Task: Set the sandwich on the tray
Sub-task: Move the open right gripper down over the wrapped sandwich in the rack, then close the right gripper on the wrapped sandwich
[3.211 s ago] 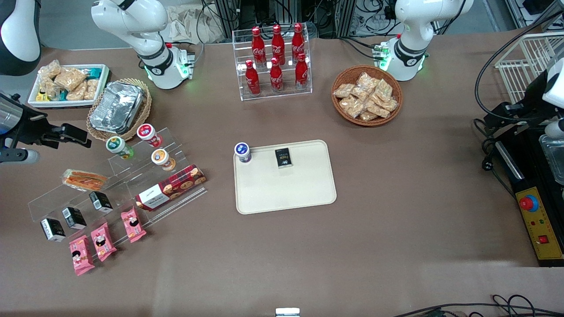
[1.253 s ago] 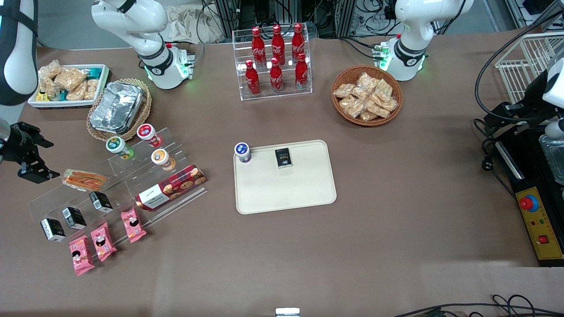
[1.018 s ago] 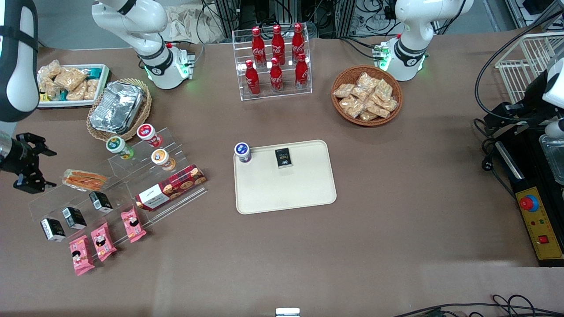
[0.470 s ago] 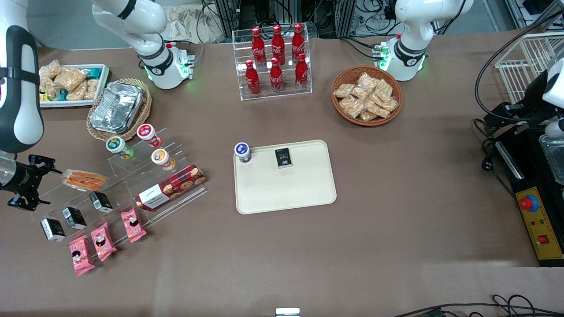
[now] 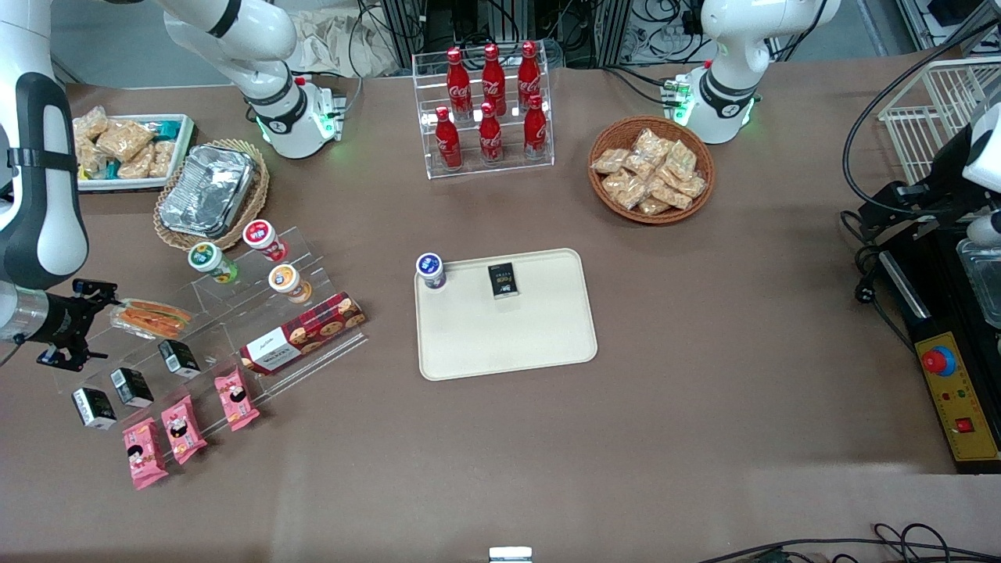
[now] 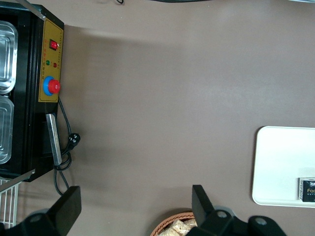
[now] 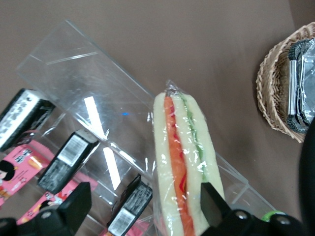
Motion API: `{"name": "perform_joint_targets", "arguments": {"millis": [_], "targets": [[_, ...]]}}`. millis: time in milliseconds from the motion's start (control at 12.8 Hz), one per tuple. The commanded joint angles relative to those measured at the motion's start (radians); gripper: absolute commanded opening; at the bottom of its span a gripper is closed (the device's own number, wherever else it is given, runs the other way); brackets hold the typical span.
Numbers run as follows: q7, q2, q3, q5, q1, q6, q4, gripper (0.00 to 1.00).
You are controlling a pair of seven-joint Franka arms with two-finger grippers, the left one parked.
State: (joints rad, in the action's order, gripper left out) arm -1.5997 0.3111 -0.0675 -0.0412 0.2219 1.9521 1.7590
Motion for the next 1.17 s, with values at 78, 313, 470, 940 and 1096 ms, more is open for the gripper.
{"name": "perform_joint_targets", "arguments": {"millis": [78, 313, 470, 940, 1096], "targets": [[-0.028, 0.009, 0.008, 0.032, 0.005, 0.027, 0.028, 0.98], [-0.028, 0.019, 0.009, 0.034, 0.008, 0.037, 0.030, 0.97], [-0.028, 0.022, 0.009, 0.046, 0.010, 0.059, 0.048, 0.96], [-0.023, 0.020, 0.009, 0.049, 0.021, 0.093, 0.100, 0.75], [-0.013, 0.014, 0.009, 0.047, 0.019, 0.099, 0.108, 0.34]]}}
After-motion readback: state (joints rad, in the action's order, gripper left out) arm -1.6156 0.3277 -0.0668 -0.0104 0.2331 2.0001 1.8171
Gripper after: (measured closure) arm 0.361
